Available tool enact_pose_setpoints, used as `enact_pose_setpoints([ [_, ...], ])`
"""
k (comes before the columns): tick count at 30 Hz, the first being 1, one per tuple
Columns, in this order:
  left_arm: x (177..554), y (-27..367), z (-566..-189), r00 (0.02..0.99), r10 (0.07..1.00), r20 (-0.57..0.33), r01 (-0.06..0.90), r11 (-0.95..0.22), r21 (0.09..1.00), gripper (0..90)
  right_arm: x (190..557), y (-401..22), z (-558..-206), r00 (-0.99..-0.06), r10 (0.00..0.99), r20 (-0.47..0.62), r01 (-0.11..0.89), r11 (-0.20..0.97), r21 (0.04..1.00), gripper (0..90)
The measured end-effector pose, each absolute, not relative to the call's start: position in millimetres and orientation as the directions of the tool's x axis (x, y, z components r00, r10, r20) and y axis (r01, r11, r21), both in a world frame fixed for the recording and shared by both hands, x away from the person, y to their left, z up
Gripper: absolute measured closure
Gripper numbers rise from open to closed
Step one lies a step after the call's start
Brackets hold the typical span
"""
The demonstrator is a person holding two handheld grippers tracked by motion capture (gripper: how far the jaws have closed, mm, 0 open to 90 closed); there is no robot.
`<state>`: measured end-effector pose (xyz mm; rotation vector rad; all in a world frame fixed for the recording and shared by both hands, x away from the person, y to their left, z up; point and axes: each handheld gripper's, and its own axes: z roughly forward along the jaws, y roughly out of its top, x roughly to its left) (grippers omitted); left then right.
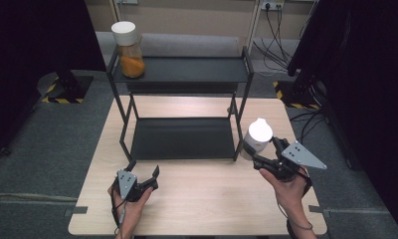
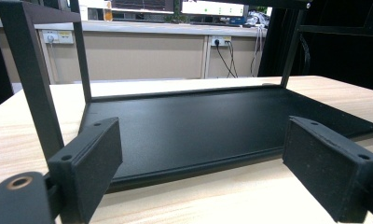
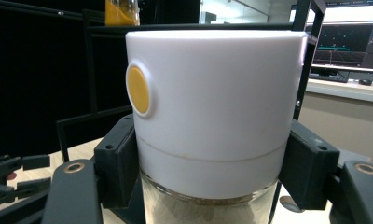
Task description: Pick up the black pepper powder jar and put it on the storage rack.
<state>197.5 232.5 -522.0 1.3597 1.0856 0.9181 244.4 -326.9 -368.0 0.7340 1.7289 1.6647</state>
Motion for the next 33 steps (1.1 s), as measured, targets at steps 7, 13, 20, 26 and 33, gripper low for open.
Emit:
enact_pose_setpoints([
  [7,198,233,-522,0.277,0.959,-0.066,0.101,0.039,0.994,11.3,250,-324,-358,-0.644,0.762,-0.065,-0.043,0.049,0.998,31.0],
  [13,198,233,-522,0.277,0.959,-0.065,0.1,0.039,0.994,11.3,255,-318,-350,-0.637,0.768,-0.066,-0.051,0.043,0.998,30.9],
  [20,198,233,-522,0.276,0.959,-0.068,0.101,0.041,0.994,11.3,260,-313,-342,-0.636,0.769,-0.068,-0.063,0.036,0.997,30.9],
  [26,198,233,-522,0.275,0.959,-0.07,0.103,0.043,0.994,11.3,264,-308,-332,-0.635,0.769,-0.075,-0.077,0.034,0.996,30.9],
  [33,198,234,-522,0.274,0.959,-0.074,0.104,0.047,0.993,11.3,270,-300,-322,-0.636,0.768,-0.078,-0.096,0.022,0.995,30.9],
])
